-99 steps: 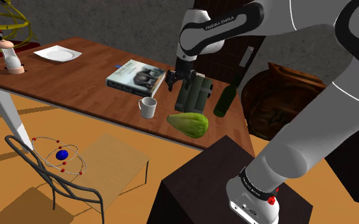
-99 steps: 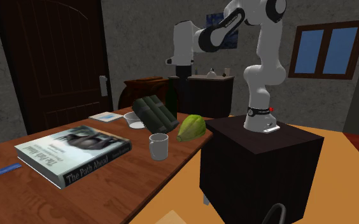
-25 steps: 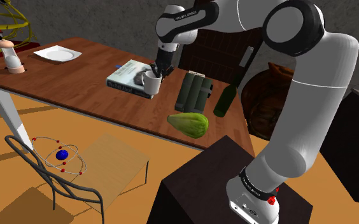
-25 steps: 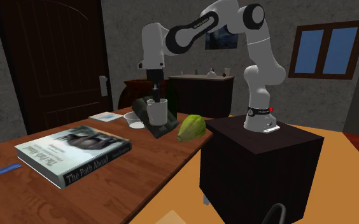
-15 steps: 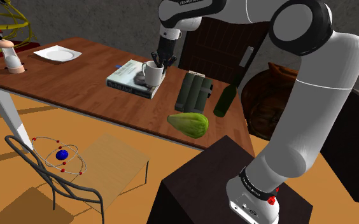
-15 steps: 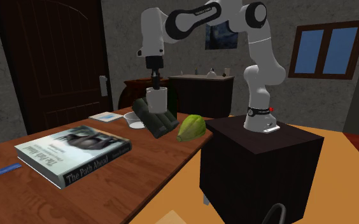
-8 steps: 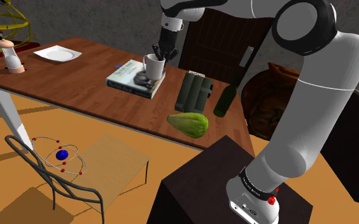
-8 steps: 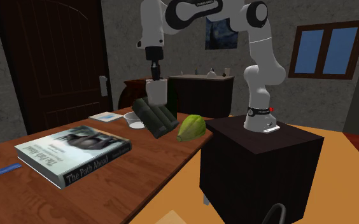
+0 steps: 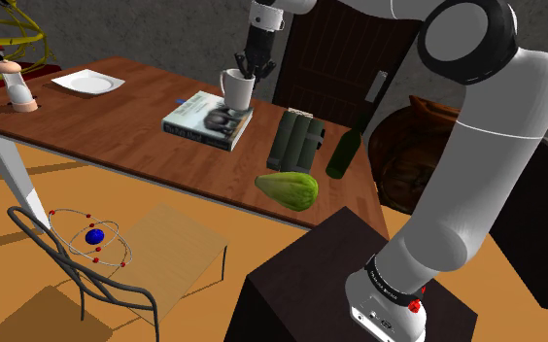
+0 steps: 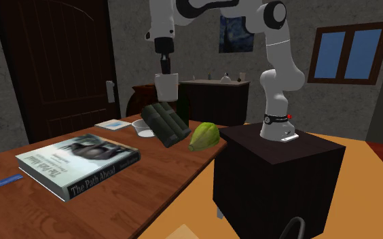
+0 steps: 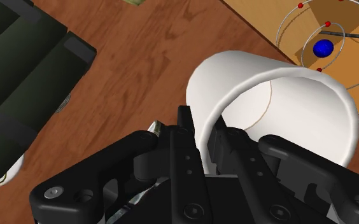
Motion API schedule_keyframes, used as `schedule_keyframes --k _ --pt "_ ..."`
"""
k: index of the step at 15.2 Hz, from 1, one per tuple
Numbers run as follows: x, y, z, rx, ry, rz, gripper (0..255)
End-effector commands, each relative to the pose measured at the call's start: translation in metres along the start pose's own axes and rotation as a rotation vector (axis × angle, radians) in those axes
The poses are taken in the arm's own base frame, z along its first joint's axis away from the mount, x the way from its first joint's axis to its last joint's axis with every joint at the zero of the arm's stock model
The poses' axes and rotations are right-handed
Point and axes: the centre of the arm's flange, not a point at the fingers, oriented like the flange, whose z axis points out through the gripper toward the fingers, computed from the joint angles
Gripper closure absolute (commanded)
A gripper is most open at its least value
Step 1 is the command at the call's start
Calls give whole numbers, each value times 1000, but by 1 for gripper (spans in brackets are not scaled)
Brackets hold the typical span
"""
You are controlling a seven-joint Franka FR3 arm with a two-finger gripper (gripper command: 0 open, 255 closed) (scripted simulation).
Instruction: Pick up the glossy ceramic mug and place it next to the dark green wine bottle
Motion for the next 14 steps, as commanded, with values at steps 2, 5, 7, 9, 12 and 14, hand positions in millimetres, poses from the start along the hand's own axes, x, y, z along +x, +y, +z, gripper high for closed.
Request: schedule_keyframes --k 2,5,7,9,12,14 --pt "0 -2 -16 0 0 0 255" --pt "-1 -2 -31 0 0 0 255" --pt "-2 -3 -42 0 0 0 255" --pt "-2 -3 -52 0 0 0 255" --pt "-3 -4 -68 0 0 0 255" --pt "-3 -5 -79 0 0 0 255"
